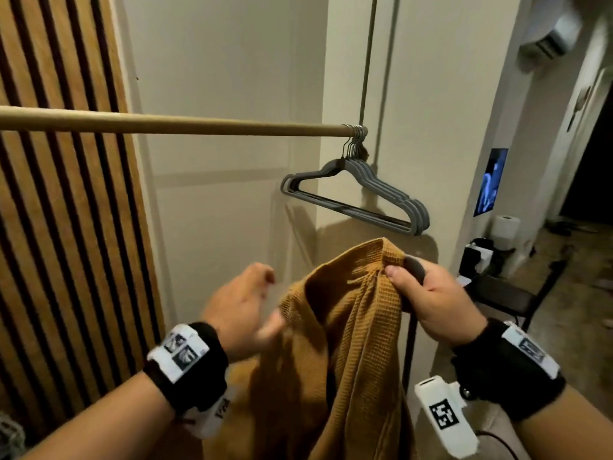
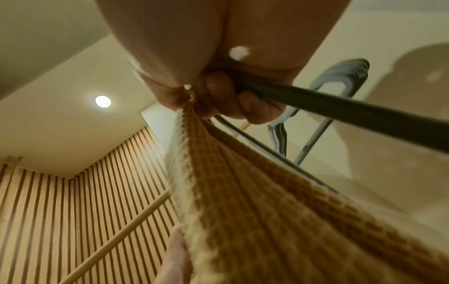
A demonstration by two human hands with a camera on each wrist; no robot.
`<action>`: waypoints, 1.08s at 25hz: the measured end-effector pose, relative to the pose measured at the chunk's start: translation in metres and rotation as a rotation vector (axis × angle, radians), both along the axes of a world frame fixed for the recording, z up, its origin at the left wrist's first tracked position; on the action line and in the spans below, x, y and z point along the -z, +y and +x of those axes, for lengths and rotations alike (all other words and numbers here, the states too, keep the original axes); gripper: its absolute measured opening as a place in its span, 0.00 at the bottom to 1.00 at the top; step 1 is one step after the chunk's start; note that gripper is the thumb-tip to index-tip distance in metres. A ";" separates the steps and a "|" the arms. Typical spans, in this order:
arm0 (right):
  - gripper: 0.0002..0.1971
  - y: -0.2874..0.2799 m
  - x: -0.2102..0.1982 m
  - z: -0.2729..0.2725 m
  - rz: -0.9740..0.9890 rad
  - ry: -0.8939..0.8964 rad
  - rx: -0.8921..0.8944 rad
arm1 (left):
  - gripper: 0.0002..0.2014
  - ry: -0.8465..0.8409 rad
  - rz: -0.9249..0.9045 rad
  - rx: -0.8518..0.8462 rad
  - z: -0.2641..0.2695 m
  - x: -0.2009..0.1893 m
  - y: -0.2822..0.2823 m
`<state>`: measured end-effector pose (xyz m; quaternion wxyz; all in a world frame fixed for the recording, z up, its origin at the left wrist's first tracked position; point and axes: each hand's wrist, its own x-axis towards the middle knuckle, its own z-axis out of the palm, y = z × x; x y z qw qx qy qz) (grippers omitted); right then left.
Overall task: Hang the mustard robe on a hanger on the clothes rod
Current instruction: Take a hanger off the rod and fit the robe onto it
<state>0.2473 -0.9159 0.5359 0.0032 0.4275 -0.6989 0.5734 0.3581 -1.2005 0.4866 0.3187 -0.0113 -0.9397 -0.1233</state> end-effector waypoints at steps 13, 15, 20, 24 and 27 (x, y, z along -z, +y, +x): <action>0.13 0.013 0.023 -0.001 0.145 0.144 0.039 | 0.29 -0.773 0.638 0.419 -0.047 0.115 0.060; 0.12 0.013 0.019 0.001 0.123 0.149 0.015 | 0.15 -0.682 0.599 0.392 -0.050 0.120 0.069; 0.10 0.052 0.015 -0.014 0.097 0.143 0.065 | 0.15 -0.575 0.797 0.533 -0.045 0.098 0.039; 0.10 0.074 0.034 -0.023 0.193 0.187 0.083 | 0.18 -0.380 0.704 0.441 -0.040 0.056 -0.006; 0.10 0.079 0.048 -0.029 0.224 0.187 0.099 | 0.13 -0.318 0.631 0.289 -0.046 0.032 -0.026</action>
